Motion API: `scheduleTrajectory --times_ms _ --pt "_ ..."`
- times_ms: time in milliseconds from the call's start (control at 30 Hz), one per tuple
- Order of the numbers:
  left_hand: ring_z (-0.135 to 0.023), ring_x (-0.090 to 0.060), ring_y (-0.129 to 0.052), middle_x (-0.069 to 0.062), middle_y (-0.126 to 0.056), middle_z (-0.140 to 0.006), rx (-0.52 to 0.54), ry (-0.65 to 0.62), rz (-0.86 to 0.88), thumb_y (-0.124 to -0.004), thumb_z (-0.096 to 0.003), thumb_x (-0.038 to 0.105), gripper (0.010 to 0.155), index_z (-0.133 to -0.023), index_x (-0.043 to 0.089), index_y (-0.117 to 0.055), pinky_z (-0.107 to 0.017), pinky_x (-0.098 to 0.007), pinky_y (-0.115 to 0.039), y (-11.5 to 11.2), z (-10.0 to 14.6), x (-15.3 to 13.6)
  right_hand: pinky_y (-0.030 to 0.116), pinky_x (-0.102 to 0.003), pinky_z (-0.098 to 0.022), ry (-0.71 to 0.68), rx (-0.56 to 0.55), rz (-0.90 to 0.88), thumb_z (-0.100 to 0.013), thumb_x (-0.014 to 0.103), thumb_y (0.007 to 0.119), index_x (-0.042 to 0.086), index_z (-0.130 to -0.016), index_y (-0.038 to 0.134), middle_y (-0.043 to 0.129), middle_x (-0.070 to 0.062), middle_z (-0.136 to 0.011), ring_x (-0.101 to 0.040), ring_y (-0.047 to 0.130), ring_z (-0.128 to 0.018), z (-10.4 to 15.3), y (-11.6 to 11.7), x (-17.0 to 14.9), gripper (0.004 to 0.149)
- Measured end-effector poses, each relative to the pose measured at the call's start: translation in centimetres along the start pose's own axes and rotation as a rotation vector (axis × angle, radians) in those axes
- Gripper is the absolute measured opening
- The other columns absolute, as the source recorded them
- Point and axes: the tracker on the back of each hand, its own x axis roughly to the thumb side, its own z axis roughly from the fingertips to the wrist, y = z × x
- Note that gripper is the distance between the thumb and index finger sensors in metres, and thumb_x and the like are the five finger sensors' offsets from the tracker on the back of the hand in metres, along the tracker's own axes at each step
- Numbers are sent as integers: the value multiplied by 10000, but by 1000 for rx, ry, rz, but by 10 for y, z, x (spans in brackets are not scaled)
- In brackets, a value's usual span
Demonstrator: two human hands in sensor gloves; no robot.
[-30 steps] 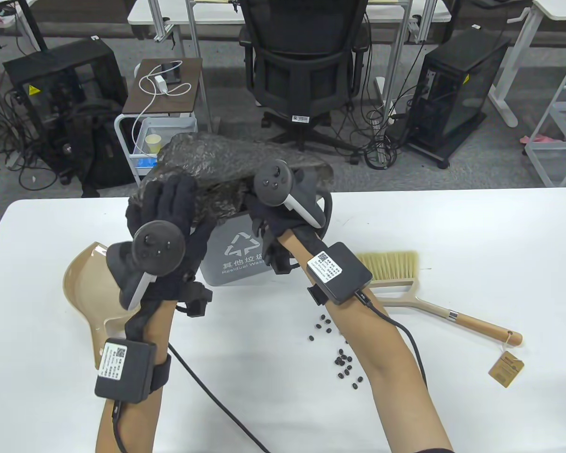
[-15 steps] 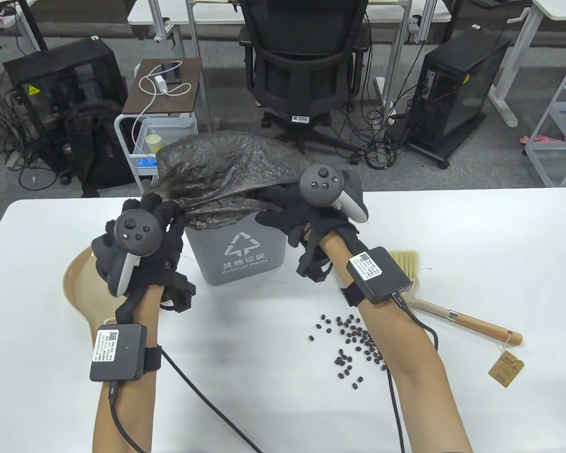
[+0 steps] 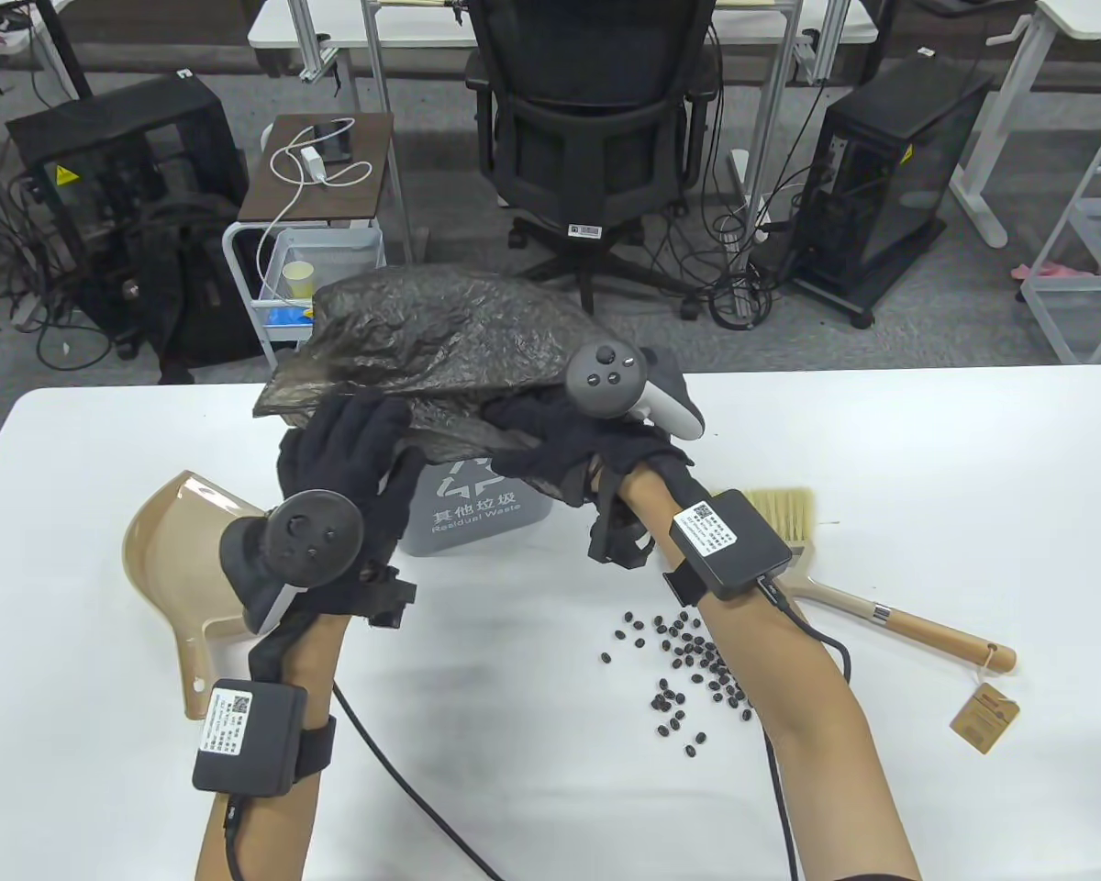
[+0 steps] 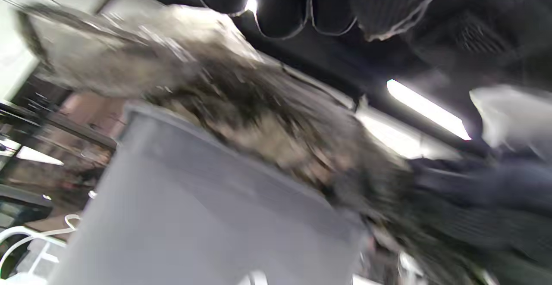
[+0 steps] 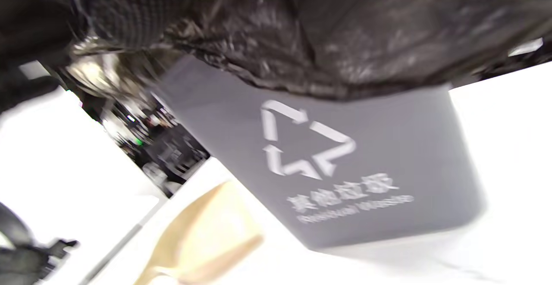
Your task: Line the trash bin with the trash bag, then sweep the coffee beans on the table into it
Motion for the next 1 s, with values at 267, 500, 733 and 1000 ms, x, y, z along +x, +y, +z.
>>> scheduleTrajectory --times_ms 267,500,733,1000 --pt "-1158 -305 -532 22 -623 -1216 -33 243 -201 -806 -561 402 483 -1025 311 -702 -844 -674 -381 -27 -13 -28 23 -557 -734 -116 -51 -125 -477 487 777 356 -1095 340 38 -67 -1161 -355 -56 -1024 8 -3 -1 768" --pt "-1102 -303 -636 11 -722 -1151 57 306 -95 -798 -561 383 397 -945 282 -779 -821 -662 -448 -21 -1 -52 99 -571 -758 -14 -228 -279 -505 502 726 319 -1097 361 196 -88 -1194 -381 93 -1075 12 -30 -24 719" --pt "-1117 -322 -613 3 -691 -1182 -141 340 -161 -779 -576 419 410 -962 279 -778 -816 -666 -455 -27 10 -66 172 -576 -761 14 -279 -690 -527 508 695 282 -1102 353 253 -119 -1191 -425 175 -1069 4 -30 -54 706" --pt "-1034 -323 -732 -30 -735 -1143 117 -8 10 -756 -576 467 503 -1034 268 -702 -758 -594 -601 -3 8 3 193 -568 -769 -51 -286 -643 -533 499 665 264 -1087 427 352 -105 -1184 -412 237 -1079 2 -24 -53 647"
